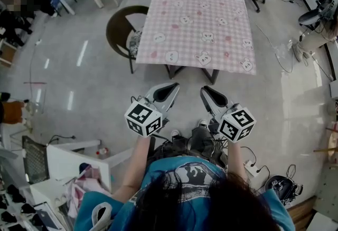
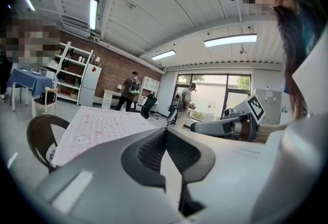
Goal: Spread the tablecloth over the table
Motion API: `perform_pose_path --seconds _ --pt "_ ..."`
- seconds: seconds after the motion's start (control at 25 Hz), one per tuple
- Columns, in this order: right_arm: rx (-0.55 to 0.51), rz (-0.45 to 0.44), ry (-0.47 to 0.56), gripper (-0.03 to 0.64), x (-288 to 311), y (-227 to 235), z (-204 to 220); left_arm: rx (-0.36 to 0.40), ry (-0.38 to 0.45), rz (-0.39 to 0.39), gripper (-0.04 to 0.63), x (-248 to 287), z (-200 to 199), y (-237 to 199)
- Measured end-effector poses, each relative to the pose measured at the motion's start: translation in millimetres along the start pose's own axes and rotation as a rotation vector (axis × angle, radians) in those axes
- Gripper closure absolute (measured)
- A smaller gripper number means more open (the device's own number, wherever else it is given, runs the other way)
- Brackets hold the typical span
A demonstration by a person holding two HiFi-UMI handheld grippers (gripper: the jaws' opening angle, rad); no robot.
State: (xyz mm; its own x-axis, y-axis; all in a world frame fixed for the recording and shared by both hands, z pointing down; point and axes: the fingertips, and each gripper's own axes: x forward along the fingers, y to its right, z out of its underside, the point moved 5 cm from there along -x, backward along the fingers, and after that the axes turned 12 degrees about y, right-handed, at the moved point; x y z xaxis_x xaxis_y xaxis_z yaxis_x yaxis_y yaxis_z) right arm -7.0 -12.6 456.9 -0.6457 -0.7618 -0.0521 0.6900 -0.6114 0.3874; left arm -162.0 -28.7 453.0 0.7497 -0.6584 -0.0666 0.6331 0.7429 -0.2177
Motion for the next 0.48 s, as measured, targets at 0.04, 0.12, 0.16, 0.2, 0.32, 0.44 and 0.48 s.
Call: perform_pose_path --seconds 0.04,0.12,0.16,0.2,0.32,0.44,0.48 --pt "-0.005 0.000 0.007 0.576 0 -2 -1 0.003 0.000 0.004 0.581 -1 0 1" --pt "-0.010 -0.004 0.015 0.586 -1 -6 -1 0.016 -0.005 0.012 0.581 -4 0 4" --pt "-0.012 -0.009 0.016 0.586 -1 -8 0 0.024 -0.009 0.015 0.580 -6 0 5" --pt "-0.015 -0.013 0.018 0.586 -1 -10 0 0.031 -0.013 0.018 0.581 -7 0 6" --pt "-0.024 -0.025 0.029 0.614 -2 -15 0 0.033 -0.020 0.027 0.581 -10 1 10" --pt "-0.028 -0.036 0.039 0.614 -4 -20 1 0.033 -0.027 0.042 0.580 -13 4 14" --pt "-0.031 -0.036 0.039 0.615 -5 -21 2 0.035 -0.031 0.047 0.580 -13 5 16"
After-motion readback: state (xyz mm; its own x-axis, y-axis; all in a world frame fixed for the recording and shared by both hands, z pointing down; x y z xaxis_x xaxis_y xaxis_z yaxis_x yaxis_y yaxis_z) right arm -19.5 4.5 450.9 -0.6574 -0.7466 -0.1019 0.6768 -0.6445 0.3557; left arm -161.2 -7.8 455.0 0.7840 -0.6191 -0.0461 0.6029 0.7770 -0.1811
